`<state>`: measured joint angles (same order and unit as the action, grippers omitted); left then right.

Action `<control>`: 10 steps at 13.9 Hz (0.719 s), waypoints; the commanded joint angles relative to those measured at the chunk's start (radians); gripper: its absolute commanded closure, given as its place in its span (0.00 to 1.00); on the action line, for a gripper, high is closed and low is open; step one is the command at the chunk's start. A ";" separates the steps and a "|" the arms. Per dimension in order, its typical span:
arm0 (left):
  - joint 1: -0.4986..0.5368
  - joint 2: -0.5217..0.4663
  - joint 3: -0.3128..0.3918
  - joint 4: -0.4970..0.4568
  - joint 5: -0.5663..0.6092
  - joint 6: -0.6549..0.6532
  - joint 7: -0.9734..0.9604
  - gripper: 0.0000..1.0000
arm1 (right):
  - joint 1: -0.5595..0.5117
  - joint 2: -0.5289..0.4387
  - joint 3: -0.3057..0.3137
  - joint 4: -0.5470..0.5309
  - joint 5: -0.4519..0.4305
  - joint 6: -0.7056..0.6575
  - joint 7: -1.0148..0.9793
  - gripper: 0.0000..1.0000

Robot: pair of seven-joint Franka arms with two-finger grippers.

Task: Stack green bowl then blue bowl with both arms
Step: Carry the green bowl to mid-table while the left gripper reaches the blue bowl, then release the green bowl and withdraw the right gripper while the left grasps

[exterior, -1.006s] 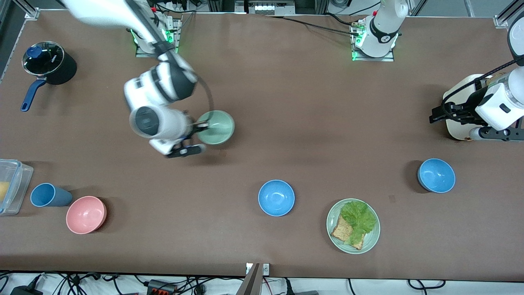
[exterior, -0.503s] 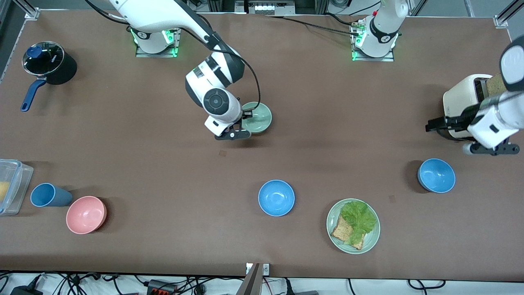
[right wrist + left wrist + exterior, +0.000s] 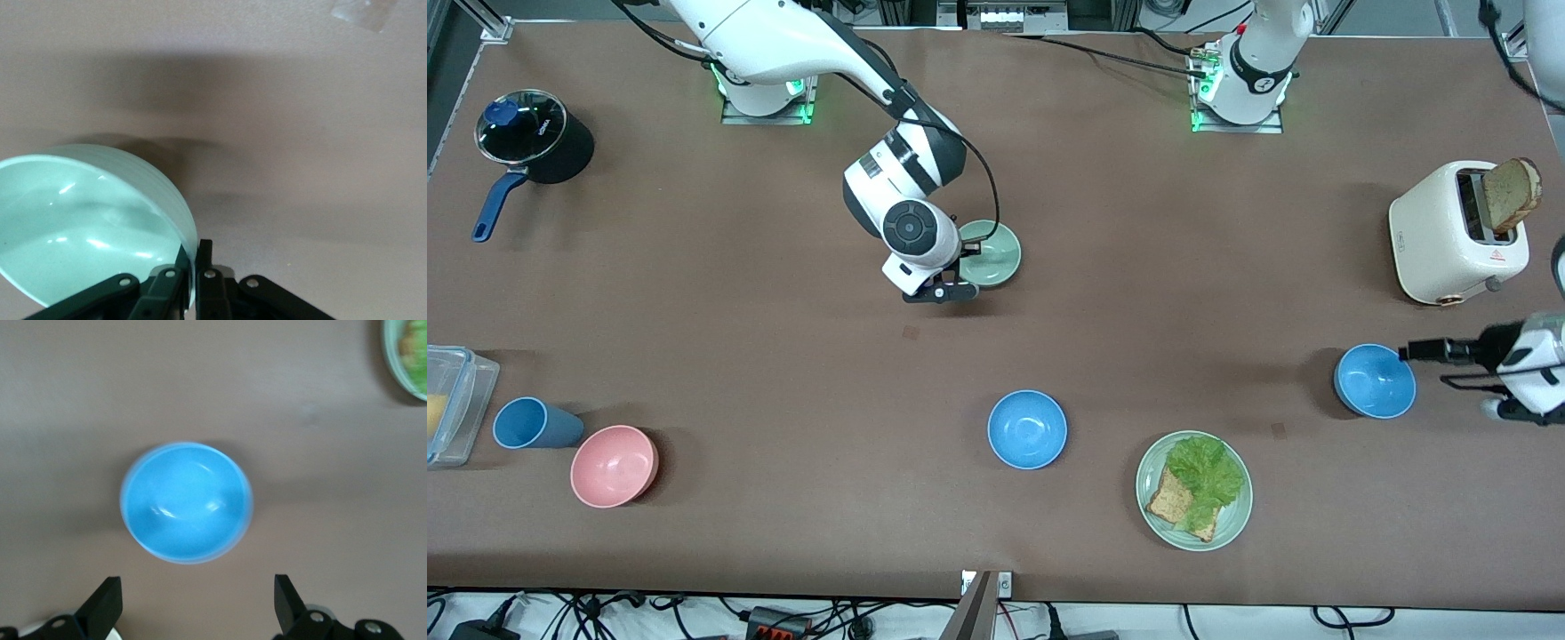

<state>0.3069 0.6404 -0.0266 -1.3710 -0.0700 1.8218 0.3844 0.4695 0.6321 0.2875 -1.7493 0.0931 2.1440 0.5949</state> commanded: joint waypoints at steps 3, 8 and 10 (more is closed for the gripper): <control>0.033 0.122 -0.007 0.061 0.015 0.118 0.132 0.00 | 0.000 -0.008 -0.004 0.028 0.020 -0.001 0.051 0.00; 0.037 0.186 -0.007 0.058 0.022 0.175 0.192 0.10 | -0.081 -0.118 -0.027 0.245 0.004 -0.240 0.040 0.00; 0.037 0.197 -0.007 0.058 0.073 0.191 0.203 0.20 | -0.159 -0.126 -0.027 0.353 0.000 -0.340 0.037 0.00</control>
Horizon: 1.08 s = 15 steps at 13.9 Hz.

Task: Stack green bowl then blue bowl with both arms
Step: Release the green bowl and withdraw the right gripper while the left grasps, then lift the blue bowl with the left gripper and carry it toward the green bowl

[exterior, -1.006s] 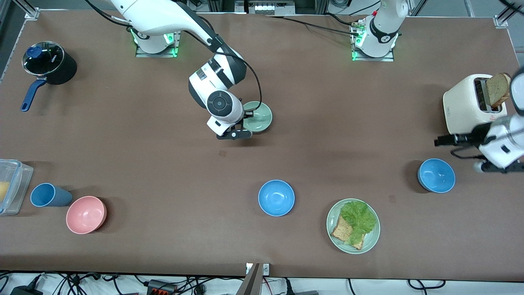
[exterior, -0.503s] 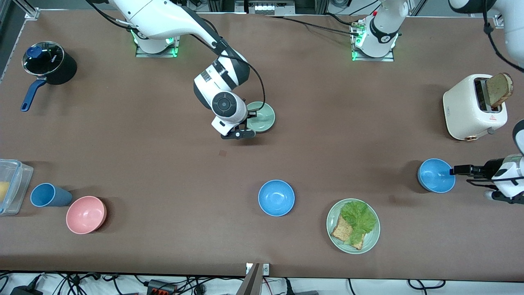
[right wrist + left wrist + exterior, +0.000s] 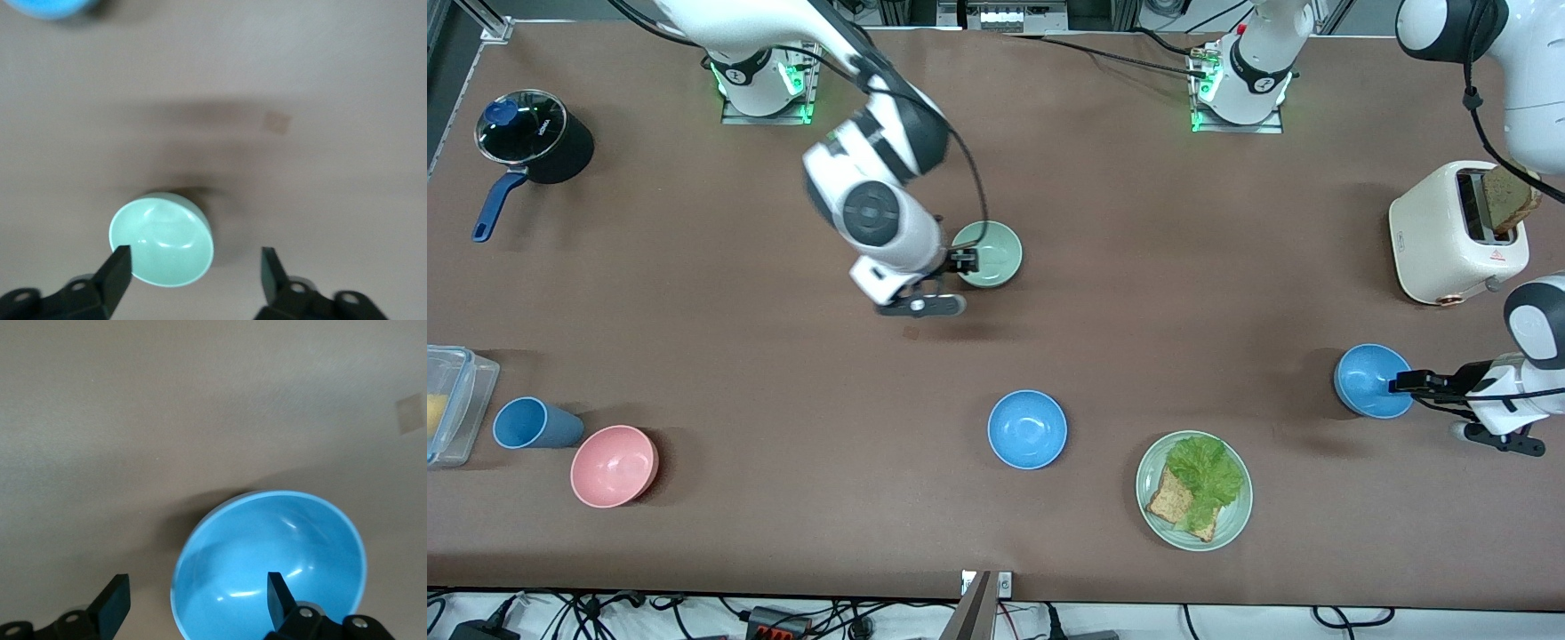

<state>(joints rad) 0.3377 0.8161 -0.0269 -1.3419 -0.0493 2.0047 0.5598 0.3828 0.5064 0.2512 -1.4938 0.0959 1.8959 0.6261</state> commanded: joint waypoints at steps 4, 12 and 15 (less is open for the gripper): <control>0.006 0.037 -0.007 0.027 0.097 0.012 0.038 0.54 | -0.214 -0.020 0.008 0.161 -0.093 -0.113 -0.107 0.00; -0.006 0.035 -0.024 0.020 0.080 0.002 0.092 1.00 | -0.420 -0.141 -0.032 0.159 -0.116 -0.133 -0.209 0.00; 0.009 0.000 -0.106 0.023 0.078 -0.128 0.115 1.00 | -0.420 -0.205 -0.156 0.150 -0.105 -0.184 -0.401 0.00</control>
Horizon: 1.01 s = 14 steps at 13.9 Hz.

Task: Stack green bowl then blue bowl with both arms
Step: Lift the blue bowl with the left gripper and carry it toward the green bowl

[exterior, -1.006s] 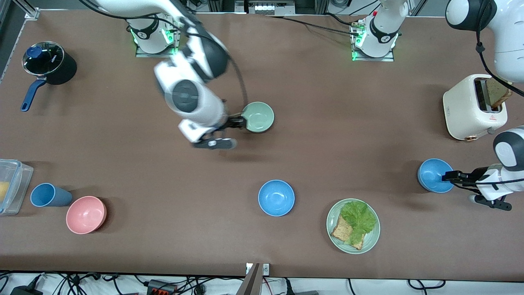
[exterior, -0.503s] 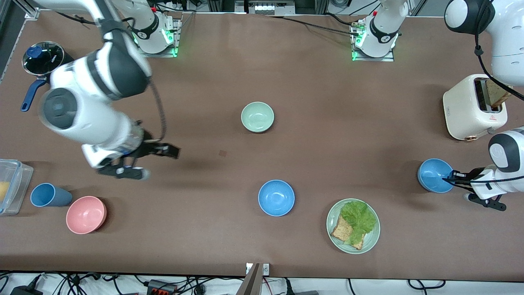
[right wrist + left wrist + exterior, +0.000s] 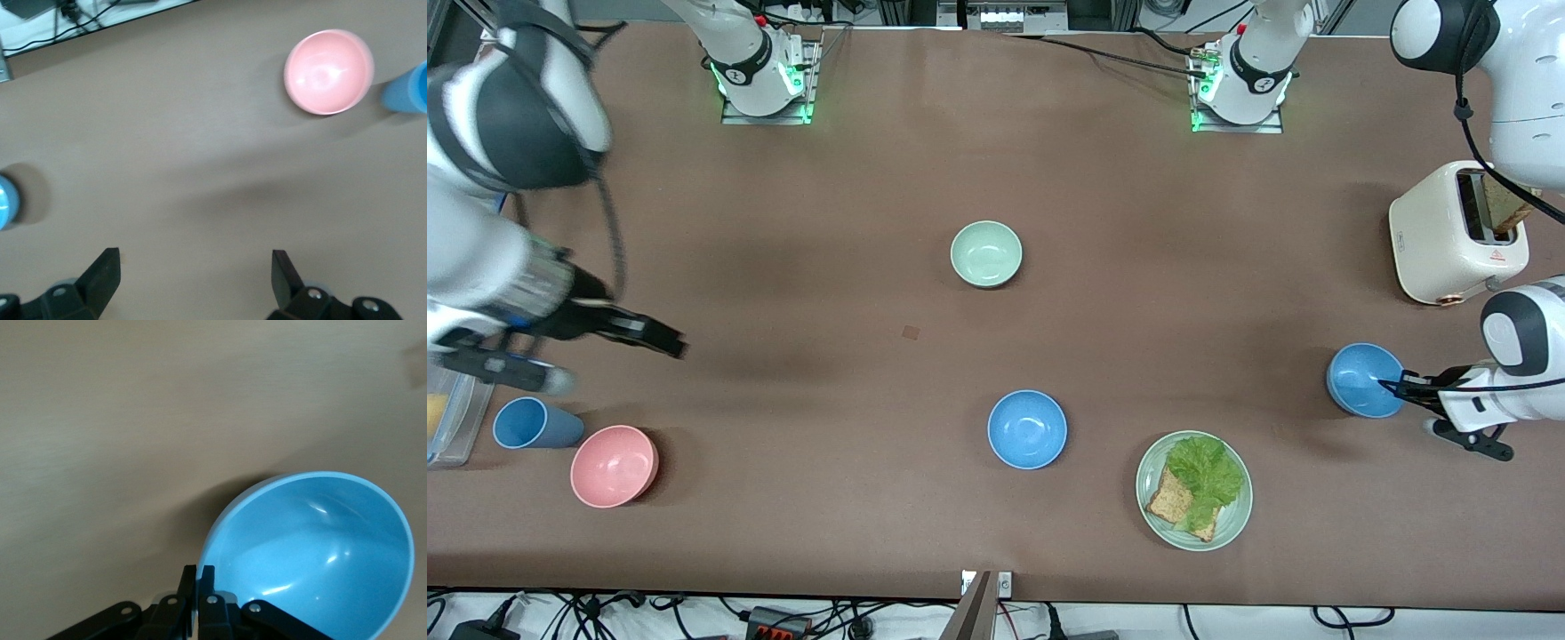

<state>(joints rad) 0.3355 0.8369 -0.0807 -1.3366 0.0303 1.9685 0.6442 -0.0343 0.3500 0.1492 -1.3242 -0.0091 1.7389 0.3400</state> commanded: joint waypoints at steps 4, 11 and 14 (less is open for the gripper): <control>0.028 -0.136 -0.195 0.014 -0.044 -0.267 -0.021 1.00 | -0.045 -0.085 -0.123 -0.030 0.000 -0.033 -0.376 0.00; 0.011 -0.220 -0.577 -0.055 -0.052 -0.340 -0.862 1.00 | -0.024 -0.126 -0.154 -0.046 -0.002 -0.119 -0.380 0.00; -0.004 -0.223 -0.713 -0.180 -0.041 -0.147 -1.204 1.00 | -0.007 -0.132 -0.171 -0.053 -0.002 -0.118 -0.381 0.00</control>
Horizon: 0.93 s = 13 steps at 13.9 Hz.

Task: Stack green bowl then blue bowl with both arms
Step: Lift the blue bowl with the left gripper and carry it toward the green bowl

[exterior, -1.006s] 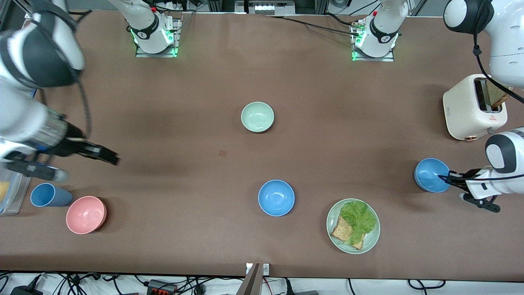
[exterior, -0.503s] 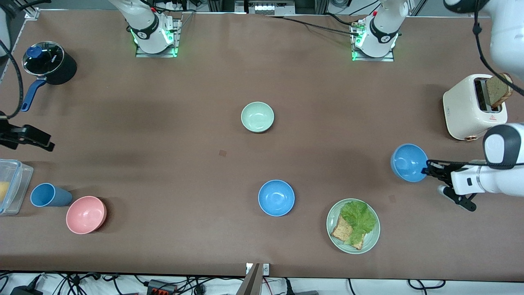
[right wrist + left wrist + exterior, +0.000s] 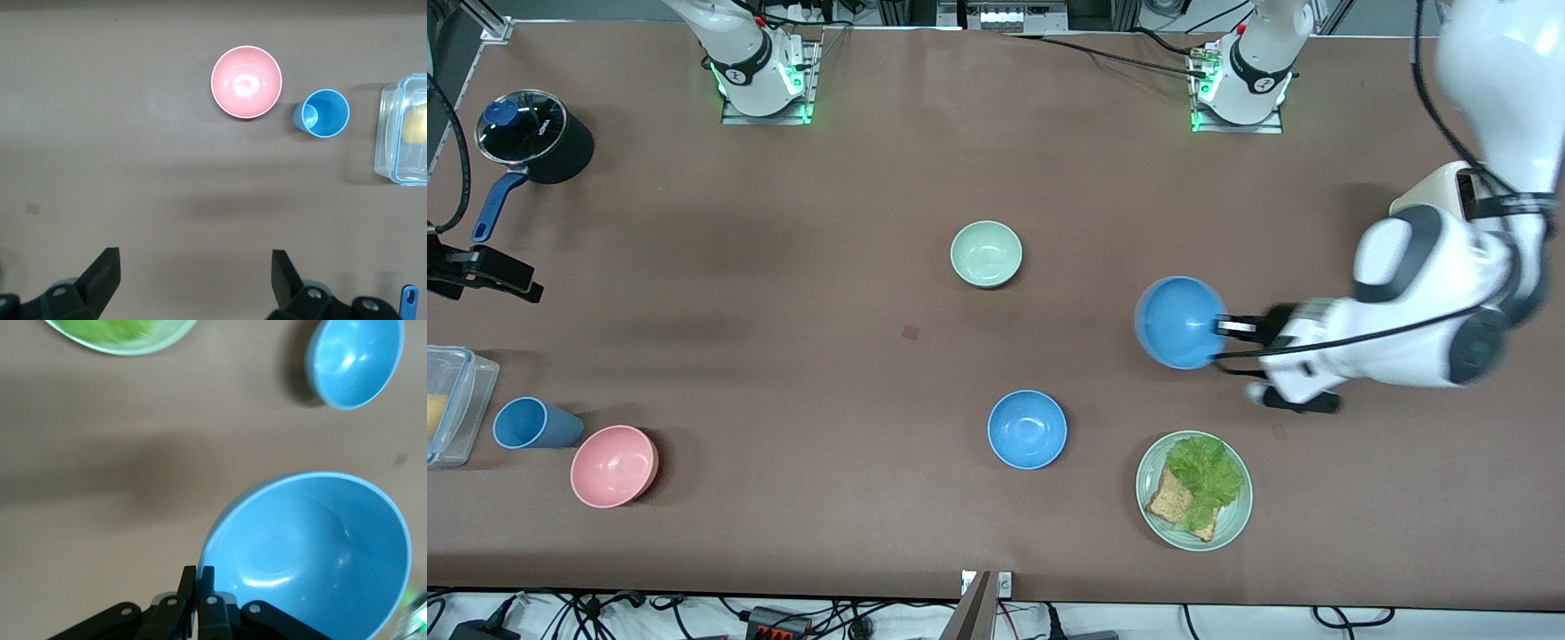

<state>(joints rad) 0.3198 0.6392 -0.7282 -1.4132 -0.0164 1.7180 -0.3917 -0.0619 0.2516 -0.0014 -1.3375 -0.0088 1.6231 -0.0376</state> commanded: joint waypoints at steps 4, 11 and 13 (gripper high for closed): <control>-0.112 -0.070 -0.089 -0.235 0.042 0.282 -0.438 1.00 | 0.019 -0.193 -0.019 -0.291 -0.010 0.134 -0.005 0.00; -0.252 -0.124 -0.096 -0.449 0.052 0.534 -0.647 1.00 | 0.016 -0.250 -0.019 -0.359 -0.008 0.106 -0.016 0.00; -0.272 -0.125 -0.096 -0.515 0.065 0.615 -0.651 1.00 | 0.016 -0.250 -0.017 -0.358 -0.008 0.106 -0.015 0.00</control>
<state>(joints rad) 0.0545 0.5555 -0.8266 -1.8486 0.0280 2.2643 -1.0203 -0.0586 0.0187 -0.0084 -1.6775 -0.0090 1.7303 -0.0402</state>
